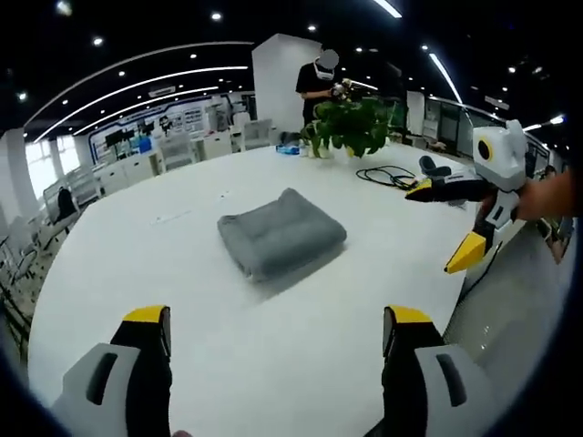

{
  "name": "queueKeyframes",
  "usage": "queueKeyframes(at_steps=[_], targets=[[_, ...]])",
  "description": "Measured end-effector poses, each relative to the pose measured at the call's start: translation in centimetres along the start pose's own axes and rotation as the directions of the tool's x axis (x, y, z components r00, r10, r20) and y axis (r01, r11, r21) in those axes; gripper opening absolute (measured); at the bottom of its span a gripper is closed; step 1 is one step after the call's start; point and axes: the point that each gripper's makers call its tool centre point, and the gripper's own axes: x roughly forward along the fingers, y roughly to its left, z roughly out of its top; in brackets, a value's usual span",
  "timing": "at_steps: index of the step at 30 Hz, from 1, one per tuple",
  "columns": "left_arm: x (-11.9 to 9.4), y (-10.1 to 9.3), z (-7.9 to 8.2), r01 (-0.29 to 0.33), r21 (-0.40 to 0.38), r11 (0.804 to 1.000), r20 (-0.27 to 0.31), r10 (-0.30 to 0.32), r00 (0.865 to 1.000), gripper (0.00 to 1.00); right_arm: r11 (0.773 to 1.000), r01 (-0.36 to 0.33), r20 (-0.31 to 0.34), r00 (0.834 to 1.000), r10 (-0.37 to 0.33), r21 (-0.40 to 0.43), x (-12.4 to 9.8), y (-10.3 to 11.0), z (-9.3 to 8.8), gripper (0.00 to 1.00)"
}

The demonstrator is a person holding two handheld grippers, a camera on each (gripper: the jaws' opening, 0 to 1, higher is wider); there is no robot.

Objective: Fold the towel on the table until its edges align and the towel forms a compact rectangular stack.

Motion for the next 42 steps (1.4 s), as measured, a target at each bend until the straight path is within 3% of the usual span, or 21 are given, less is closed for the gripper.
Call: queueKeyframes(at_steps=[6, 14, 29, 42], targets=[[-0.3, 0.0, -1.6, -0.010, -0.021, 1.000, -0.020, 0.010, 1.000, 0.99, 0.999, 0.020, 0.000, 1.000, -0.020, 0.028, -0.5, -0.7, -0.6, 0.99], [-0.8, 0.1, -2.6, -0.047, -0.029, 0.998, 0.009, 0.048, 0.999, 0.99, 0.998, 0.020, 0.000, 1.000, -0.020, 0.053, -0.3, -0.7, -1.1, 0.99], [-0.6, 0.7, -3.1, -0.059, -0.003, 0.998, 0.004, 0.059, 0.998, 0.97, 0.998, 0.034, -0.012, 0.999, -0.033, 0.052, -0.2, -1.2, -1.8, 0.98], [-0.5, 1.3, -3.5, -0.075, -0.038, 0.996, -0.005, 0.075, 0.997, 0.95, 0.999, 0.025, -0.030, 0.999, -0.024, 0.025, -0.1, -0.6, -1.9, 0.98]])
